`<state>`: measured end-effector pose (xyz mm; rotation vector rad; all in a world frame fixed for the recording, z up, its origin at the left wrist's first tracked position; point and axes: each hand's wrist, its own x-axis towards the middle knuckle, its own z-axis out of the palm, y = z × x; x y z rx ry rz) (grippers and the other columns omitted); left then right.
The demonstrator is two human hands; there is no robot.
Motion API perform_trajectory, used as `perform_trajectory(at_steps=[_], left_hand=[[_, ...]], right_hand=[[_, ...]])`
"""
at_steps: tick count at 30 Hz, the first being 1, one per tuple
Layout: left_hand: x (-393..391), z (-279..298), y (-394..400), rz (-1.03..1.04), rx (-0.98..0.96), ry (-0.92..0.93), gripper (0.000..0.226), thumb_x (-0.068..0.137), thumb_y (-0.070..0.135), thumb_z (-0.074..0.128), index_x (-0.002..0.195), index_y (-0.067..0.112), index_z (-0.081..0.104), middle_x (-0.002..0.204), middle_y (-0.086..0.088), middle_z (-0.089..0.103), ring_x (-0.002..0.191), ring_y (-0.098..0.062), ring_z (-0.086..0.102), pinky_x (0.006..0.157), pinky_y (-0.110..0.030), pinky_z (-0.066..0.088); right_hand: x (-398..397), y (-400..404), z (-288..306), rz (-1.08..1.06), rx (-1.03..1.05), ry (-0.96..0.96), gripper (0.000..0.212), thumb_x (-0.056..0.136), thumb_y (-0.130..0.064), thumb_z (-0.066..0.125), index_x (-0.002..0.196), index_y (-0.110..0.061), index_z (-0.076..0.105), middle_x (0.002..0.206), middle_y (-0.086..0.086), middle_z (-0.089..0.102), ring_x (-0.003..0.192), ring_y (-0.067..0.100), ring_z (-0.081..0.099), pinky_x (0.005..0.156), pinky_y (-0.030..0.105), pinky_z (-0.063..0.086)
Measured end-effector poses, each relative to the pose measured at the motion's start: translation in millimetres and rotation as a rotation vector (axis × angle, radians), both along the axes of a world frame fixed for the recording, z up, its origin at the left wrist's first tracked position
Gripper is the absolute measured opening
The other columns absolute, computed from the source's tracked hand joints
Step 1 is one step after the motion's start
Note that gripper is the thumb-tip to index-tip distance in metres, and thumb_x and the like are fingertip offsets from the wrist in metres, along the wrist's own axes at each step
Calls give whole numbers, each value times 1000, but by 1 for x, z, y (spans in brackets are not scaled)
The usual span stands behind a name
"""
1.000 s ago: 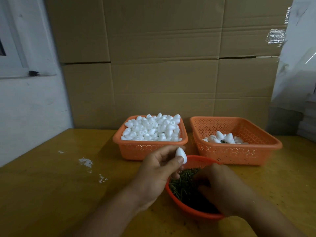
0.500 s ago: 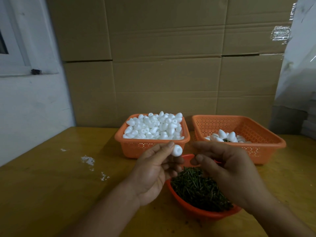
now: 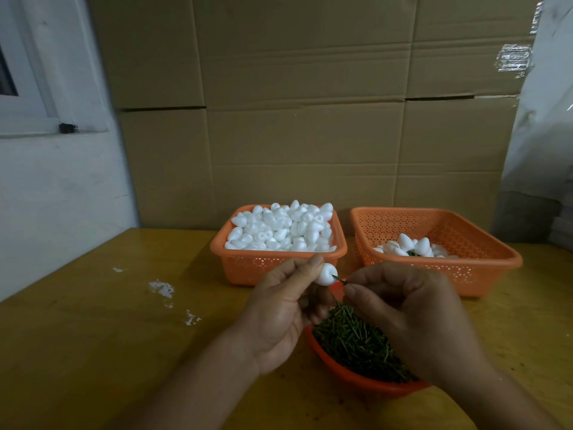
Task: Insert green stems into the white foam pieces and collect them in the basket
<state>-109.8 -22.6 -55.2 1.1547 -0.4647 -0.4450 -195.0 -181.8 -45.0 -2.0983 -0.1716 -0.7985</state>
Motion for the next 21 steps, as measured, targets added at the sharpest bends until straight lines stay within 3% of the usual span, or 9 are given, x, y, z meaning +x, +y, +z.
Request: perform_trajectory(at_steps=[8, 13, 21], left_hand=[[-3, -2, -2, 27, 16, -59, 30, 70, 42, 77, 83, 15, 71, 72, -5, 62, 60, -11, 55, 51, -21, 43], [-4, -1, -2, 34, -3, -70, 30, 69, 38, 78, 84, 13, 68, 70, -5, 63, 58, -10, 53, 52, -21, 40], [-6, -1, -2, 46, -9, -99, 37, 69, 31, 79, 94, 8, 65, 72, -3, 64, 59, -10, 51, 52, -20, 39]], right_hand=[[-2, 2, 1, -54, -119, -74, 11, 81, -24, 77, 80, -34, 74, 67, -15, 70, 54, 8, 65, 49, 30, 51], [-3, 4, 1, -71, -152, -98, 18, 81, -18, 80, 80, -34, 74, 67, -20, 70, 55, 3, 65, 48, 19, 49], [-3, 9, 1, -66, -134, -125, 10, 79, -30, 71, 81, -40, 72, 72, -21, 70, 57, 3, 66, 52, 27, 50]])
